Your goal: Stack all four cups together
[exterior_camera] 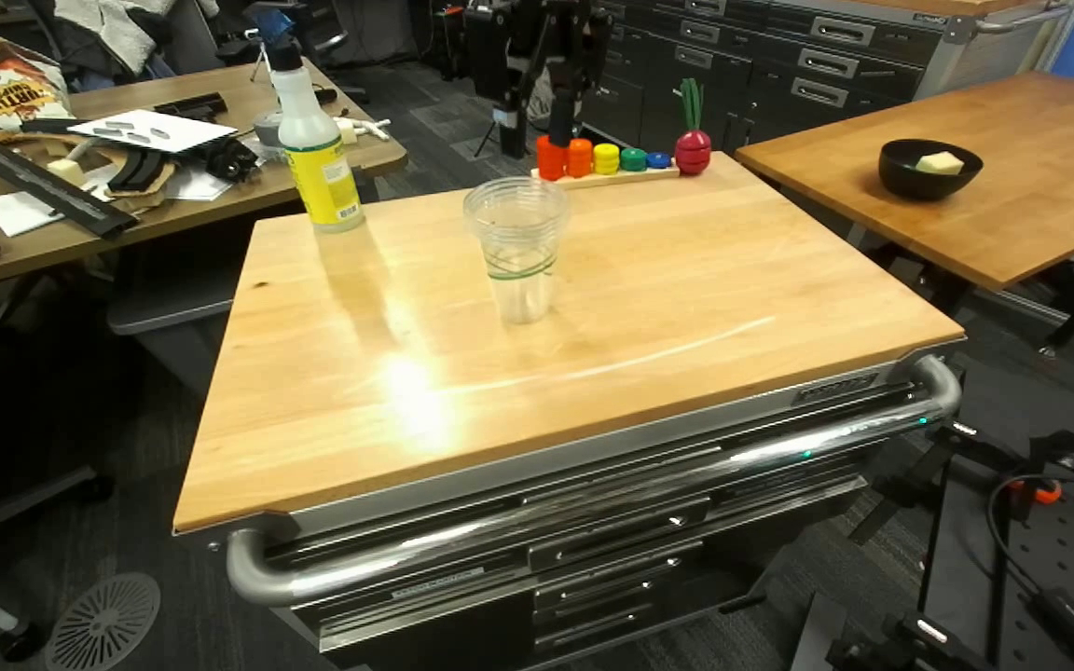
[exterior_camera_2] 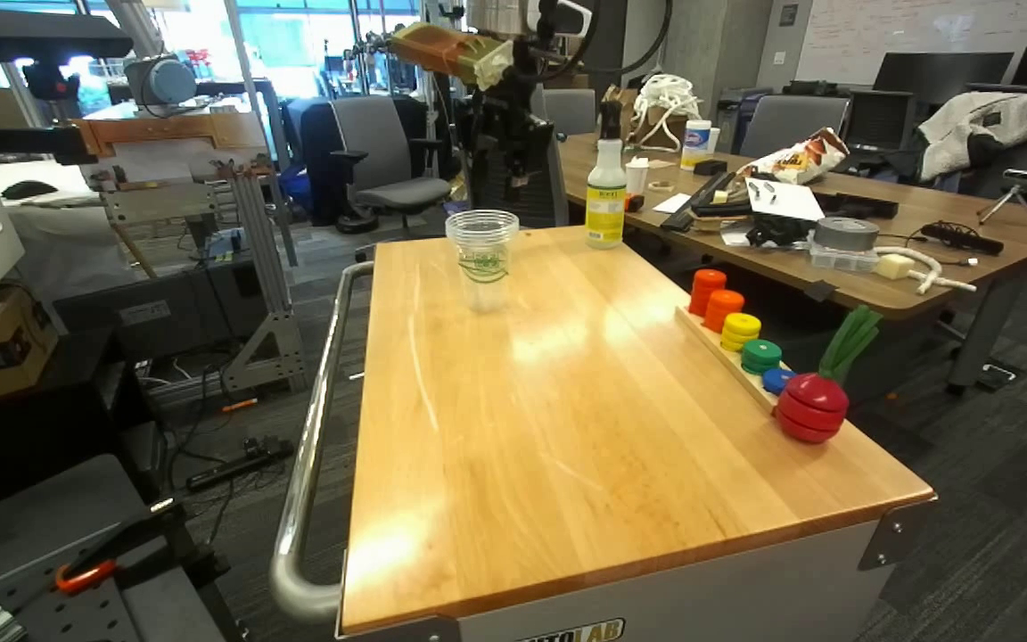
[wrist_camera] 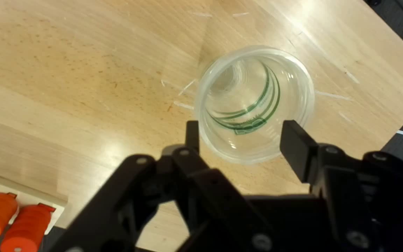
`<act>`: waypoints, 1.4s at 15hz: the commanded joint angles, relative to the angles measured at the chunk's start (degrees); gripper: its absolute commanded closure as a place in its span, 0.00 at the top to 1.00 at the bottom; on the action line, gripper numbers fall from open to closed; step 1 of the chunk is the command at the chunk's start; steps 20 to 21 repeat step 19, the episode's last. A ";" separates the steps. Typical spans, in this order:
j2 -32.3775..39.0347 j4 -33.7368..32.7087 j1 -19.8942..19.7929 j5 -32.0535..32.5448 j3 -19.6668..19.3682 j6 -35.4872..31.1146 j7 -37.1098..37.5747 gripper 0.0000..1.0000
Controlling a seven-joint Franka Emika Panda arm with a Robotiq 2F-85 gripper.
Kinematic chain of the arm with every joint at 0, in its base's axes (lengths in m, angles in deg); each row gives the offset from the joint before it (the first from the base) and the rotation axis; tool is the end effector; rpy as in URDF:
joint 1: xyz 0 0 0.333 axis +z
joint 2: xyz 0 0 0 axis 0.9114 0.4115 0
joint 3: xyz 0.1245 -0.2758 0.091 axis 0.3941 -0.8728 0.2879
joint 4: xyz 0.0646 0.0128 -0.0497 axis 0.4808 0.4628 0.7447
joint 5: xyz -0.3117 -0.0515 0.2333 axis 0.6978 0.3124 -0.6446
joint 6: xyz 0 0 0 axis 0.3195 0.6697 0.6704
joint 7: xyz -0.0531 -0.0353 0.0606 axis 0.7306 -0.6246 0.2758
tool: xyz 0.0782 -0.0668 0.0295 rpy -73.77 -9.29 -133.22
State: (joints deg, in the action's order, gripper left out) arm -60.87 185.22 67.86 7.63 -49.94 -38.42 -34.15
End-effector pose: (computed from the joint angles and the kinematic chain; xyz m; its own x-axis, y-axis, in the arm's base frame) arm 0.6170 0.0413 0.4125 0.9983 -0.0487 0.0324 -0.0441 -0.9907 -0.1286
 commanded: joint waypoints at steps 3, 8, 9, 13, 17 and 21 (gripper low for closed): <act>-7.74 2.11 -1.03 1.86 -0.35 2.66 -1.72 1.00; -15.68 2.52 -2.15 4.65 -1.82 12.49 -0.52 1.00; -17.62 3.21 -2.59 4.44 -2.21 13.68 -0.49 1.00; -25.48 6.88 -4.68 3.08 -4.19 17.02 1.84 1.00; -26.11 6.66 -5.36 3.02 -5.18 17.91 0.95 1.00; -28.88 8.82 -5.66 2.62 -5.74 18.04 0.93 1.00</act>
